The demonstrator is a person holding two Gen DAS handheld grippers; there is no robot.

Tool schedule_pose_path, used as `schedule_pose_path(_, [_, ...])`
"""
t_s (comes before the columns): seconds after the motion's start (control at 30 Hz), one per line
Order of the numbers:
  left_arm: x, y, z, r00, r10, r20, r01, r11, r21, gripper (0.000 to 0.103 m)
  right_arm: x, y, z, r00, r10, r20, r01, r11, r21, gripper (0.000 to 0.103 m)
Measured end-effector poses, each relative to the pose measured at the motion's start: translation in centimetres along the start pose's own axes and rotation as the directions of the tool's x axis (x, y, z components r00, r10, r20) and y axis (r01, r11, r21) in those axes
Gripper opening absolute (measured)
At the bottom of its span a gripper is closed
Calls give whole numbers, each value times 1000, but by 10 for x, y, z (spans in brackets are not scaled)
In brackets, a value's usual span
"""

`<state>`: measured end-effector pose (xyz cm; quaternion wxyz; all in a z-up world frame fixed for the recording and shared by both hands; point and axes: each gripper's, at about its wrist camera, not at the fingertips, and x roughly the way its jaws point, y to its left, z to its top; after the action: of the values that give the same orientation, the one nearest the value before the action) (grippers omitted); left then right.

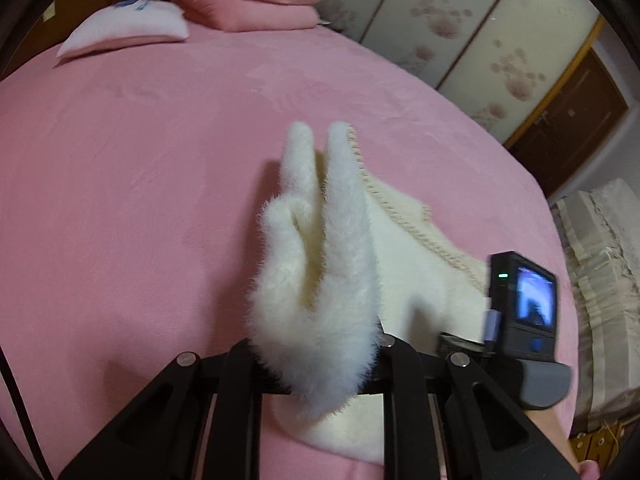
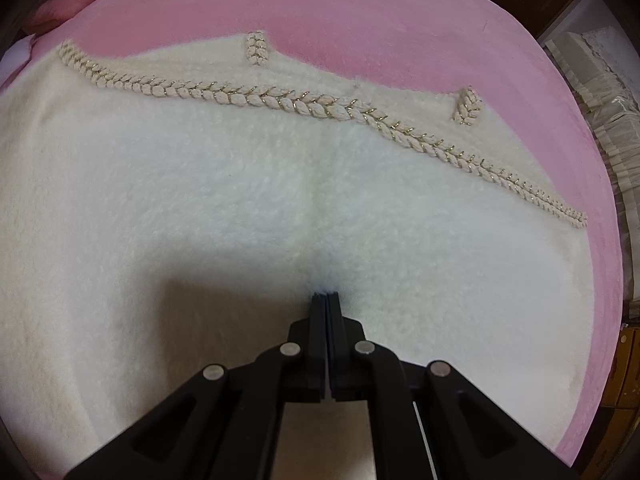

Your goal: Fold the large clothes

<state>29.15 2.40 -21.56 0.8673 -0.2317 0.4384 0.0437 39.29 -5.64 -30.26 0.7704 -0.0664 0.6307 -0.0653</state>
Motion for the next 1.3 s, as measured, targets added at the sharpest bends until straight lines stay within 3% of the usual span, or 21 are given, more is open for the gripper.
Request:
schedule_pose_path(0.13, [-11, -23, -4, 996, -69, 48, 68, 997, 32, 14, -3, -4, -6, 999, 34, 18, -34, 999, -18, 3])
schedule_pose_path(0.47, [-26, -98, -18, 990, -78, 120, 57, 983, 173, 13, 1, -35, -11, 983, 180, 44, -173, 978, -119, 3])
schedule_pose_path(0.57, [-40, -123, -26, 986, -99, 131, 70, 976, 205, 13, -1, -50, -16, 969, 241, 61, -229, 960, -158, 2])
schedule_pose_path(0.67, [-56, -142, -37, 984, -127, 128, 96, 969, 228, 13, -1, -73, -22, 933, 352, 68, -338, 927, -164, 0])
schedule_pose_path(0.8, [-68, -193, -66, 983, -156, 99, 119, 945, 306, 12, 7, -118, -25, 853, 522, 18, -519, 851, -78, 0])
schedule_pose_path(0.97, [-76, -253, -105, 988, -149, 32, 125, 914, 385, 12, 22, -170, -43, 765, 643, -37, -643, 766, 3, 0])
schedule_pose_path(1.03, [-77, -272, -123, 986, -165, -9, 154, 897, 414, 13, 38, -198, -57, 672, 740, -31, -736, 672, 82, 0])
schedule_pose_path(1.1, [-75, -294, -140, 986, -164, -34, 159, 857, 490, 13, 53, -223, -72, 574, 819, -3, -810, 568, 146, 0])
schedule_pose_path(1.13, [-75, -305, -146, 987, -157, -35, 152, 834, 531, 13, 58, -231, -77, 540, 841, 12, -830, 531, 170, 0])
schedule_pose_path(1.2, [-73, -322, -158, 989, -142, -37, 136, 788, 601, 13, 66, -245, -87, 487, 872, 44, -859, 468, 208, 0])
schedule_pose_path(1.23, [-75, -327, -163, 990, -138, -39, 132, 778, 615, 13, 69, -250, -90, 467, 882, 56, -868, 446, 219, 0])
schedule_pose_path(1.3, [-73, -331, -163, 991, -130, -42, 127, 768, 628, 13, 70, -255, -92, 454, 889, 58, -874, 432, 222, 0])
